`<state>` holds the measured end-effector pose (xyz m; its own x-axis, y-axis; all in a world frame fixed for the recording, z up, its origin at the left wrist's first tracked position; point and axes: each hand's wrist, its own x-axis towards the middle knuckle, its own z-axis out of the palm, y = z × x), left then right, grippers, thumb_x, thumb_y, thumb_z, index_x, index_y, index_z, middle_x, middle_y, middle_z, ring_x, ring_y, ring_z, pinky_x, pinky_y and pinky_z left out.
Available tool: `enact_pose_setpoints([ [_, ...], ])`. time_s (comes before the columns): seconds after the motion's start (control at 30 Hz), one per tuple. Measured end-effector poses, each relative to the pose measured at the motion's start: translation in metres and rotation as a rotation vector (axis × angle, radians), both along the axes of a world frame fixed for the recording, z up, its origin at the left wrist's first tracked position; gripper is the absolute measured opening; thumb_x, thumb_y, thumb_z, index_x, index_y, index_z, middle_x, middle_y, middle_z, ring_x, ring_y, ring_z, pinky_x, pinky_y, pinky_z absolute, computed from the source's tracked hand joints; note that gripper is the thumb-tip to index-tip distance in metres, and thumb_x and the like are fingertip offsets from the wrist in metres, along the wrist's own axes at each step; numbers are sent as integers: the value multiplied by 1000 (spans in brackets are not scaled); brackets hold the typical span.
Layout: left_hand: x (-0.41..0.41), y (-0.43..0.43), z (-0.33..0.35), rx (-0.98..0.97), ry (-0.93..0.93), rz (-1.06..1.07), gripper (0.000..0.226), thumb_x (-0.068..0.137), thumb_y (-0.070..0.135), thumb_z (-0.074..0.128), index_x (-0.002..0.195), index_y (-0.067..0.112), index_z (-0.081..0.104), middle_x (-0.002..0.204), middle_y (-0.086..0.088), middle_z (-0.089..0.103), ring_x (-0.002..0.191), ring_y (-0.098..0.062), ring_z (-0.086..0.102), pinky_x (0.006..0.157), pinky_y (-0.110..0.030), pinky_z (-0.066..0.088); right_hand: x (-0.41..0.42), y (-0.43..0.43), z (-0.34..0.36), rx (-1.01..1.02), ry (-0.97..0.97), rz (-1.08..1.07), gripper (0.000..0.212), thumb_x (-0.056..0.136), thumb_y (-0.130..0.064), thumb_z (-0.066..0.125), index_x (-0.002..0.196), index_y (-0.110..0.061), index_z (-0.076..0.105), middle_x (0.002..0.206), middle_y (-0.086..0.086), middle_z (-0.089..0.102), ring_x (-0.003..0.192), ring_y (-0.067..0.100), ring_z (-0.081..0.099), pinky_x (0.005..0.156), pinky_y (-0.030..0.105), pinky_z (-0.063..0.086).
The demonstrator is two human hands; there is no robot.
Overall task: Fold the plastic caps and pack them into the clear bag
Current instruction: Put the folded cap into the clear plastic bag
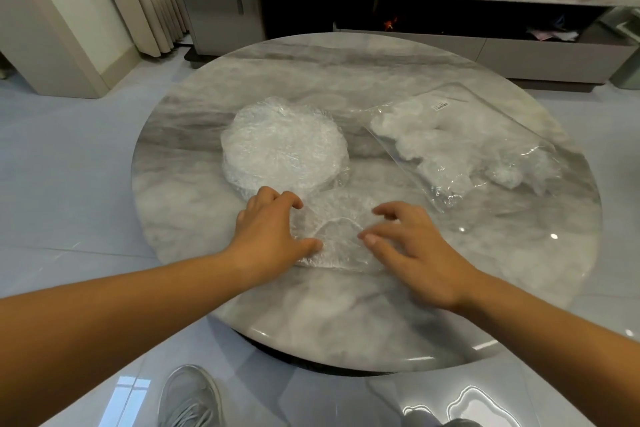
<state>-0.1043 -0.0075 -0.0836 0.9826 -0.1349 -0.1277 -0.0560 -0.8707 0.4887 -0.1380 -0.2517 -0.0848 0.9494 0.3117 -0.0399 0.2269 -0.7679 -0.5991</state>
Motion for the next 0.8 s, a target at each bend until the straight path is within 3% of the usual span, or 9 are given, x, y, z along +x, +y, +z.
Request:
enact_pose_setpoints([
  [0.07, 0, 0, 2, 14, 34, -22, 75, 73, 58, 80, 134, 30, 47, 129, 6, 39, 125, -17, 41, 109, -34, 34, 12, 5, 3, 106, 8, -173, 36, 99, -51, 52, 125, -30, 67, 140, -9, 48, 136, 12, 37, 112, 29, 29],
  [0.2, -1, -2, 4, -11, 42, -74, 80, 74, 54, 80, 140, 30, 41, 121, 9, 38, 124, -16, 44, 109, -36, 37, 37, 12, 9, 330, 135, -390, 43, 96, -33, 68, 134, -16, 61, 129, -5, 61, 122, 13, 57, 106, 31, 45],
  [0.33, -2, -3, 3, 6, -10, -73, 91, 72, 56, 81, 146, 32, 34, 133, 7, 34, 131, -15, 33, 106, -26, 23, 55, 18, 19, 473, 304, -445, 31, 91, -29, 75, 117, -15, 68, 103, 0, 71, 92, 15, 67, 83, 28, 55],
  [0.47, -3, -3, 1, 34, 0, -65, 100, 70, 62, 79, 150, 31, 27, 139, 5, 31, 135, -17, 30, 107, -30, 22, 53, 23, 32, 583, 429, -336, 13, 90, -18, 76, 100, -11, 75, 82, 2, 69, 72, 14, 61, 65, 25, 50],
  [0.6, -2, 1, -1, 33, 15, -57, 103, 70, 65, 77, 152, 32, 24, 141, 4, 29, 137, -18, 28, 111, -33, 23, 35, 27, 39, 519, 303, -193, 4, 89, -21, 77, 91, -17, 78, 78, 6, 69, 68, 12, 58, 64, 23, 48],
  [0.67, -1, 3, 0, 25, 29, -55, 104, 69, 66, 78, 152, 32, 25, 142, 4, 29, 137, -18, 28, 111, -33, 24, 22, 28, 36, 418, 159, -80, 3, 89, -21, 77, 90, -24, 78, 76, -3, 70, 64, 10, 59, 64, 22, 49],
  [0.8, 2, 11, 6, -13, 125, -99, 101, 63, 67, 82, 146, 37, 34, 138, 7, 29, 134, -16, 31, 114, -33, 30, -2, 24, 14, 113, -277, 244, 9, 88, -20, 73, 93, -25, 77, 97, -15, 73, 91, 8, 63, 83, 32, 53],
])
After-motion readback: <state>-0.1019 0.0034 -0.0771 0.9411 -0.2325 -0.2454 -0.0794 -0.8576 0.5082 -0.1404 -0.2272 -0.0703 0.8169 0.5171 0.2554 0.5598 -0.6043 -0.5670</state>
